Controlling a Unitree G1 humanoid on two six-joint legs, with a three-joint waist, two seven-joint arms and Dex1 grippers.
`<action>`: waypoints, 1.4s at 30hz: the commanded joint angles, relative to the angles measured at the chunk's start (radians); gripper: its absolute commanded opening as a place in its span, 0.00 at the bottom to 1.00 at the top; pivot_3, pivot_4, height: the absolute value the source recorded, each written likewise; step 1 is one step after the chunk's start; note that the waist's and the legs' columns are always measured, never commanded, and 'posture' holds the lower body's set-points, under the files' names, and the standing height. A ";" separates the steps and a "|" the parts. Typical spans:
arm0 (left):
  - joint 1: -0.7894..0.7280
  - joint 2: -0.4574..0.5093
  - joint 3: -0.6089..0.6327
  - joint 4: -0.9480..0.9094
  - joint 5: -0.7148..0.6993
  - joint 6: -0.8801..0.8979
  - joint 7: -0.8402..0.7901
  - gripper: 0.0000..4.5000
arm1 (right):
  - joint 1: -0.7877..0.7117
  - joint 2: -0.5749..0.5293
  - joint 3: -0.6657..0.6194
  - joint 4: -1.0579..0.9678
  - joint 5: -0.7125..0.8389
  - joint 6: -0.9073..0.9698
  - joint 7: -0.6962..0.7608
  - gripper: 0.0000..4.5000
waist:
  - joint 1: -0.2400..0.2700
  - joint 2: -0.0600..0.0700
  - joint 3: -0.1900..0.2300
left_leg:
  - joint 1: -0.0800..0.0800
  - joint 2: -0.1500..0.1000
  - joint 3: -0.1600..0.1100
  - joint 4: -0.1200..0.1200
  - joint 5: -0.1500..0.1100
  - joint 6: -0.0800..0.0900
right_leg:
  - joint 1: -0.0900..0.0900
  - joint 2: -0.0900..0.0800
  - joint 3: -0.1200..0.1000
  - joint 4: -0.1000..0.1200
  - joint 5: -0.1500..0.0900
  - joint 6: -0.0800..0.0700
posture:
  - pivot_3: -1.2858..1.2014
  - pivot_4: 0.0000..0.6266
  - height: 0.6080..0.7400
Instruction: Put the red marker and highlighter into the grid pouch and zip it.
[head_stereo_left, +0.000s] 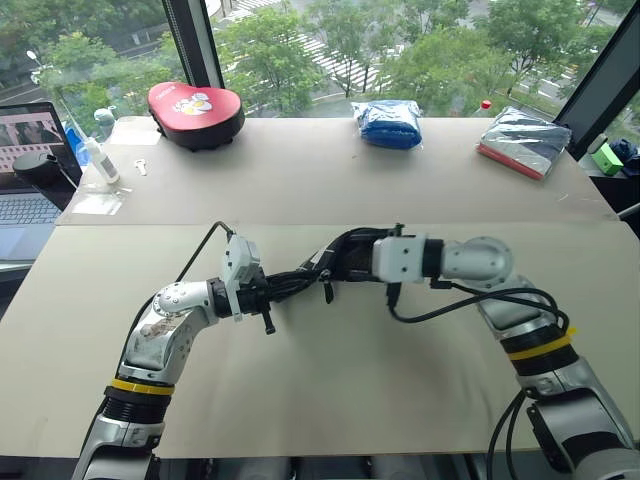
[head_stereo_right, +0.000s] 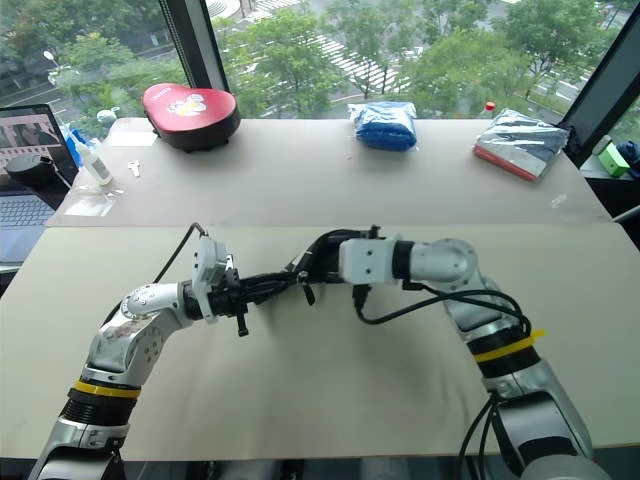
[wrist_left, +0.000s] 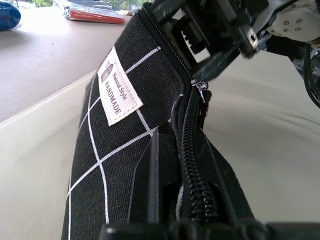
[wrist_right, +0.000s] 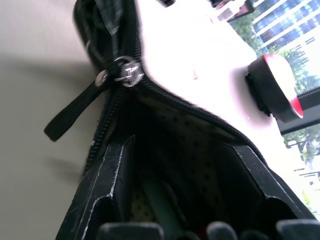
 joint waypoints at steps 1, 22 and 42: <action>-0.002 0.007 0.002 -0.030 0.000 -0.011 -0.001 0.00 | 0.019 -0.078 -0.156 -0.109 0.237 0.282 0.053 0.60 | 0.004 0.000 0.000 | 0.000 0.001 -0.001 0.000 -0.002 0.004 | 0.000 0.000 0.000 0.000 0.000 0.000 | 0.52 0.24 1.00; 0.004 0.011 -0.009 -0.028 0.007 -0.020 0.001 0.00 | 0.282 0.042 -0.092 -0.436 0.557 0.915 -0.322 0.60 | 0.017 -0.001 0.000 | 0.001 0.000 0.000 0.001 -0.004 0.006 | 0.000 0.000 0.001 0.001 0.000 0.000 | 0.52 0.24 1.00; -0.008 -0.007 -0.015 0.002 0.021 -0.039 -0.003 0.00 | 0.137 0.218 0.012 -0.354 0.471 0.913 -0.418 0.55 | 0.011 -0.001 -0.001 | 0.001 -0.001 0.000 0.001 -0.003 0.005 | 0.000 0.000 0.000 0.001 0.000 0.000 | 0.52 0.24 1.00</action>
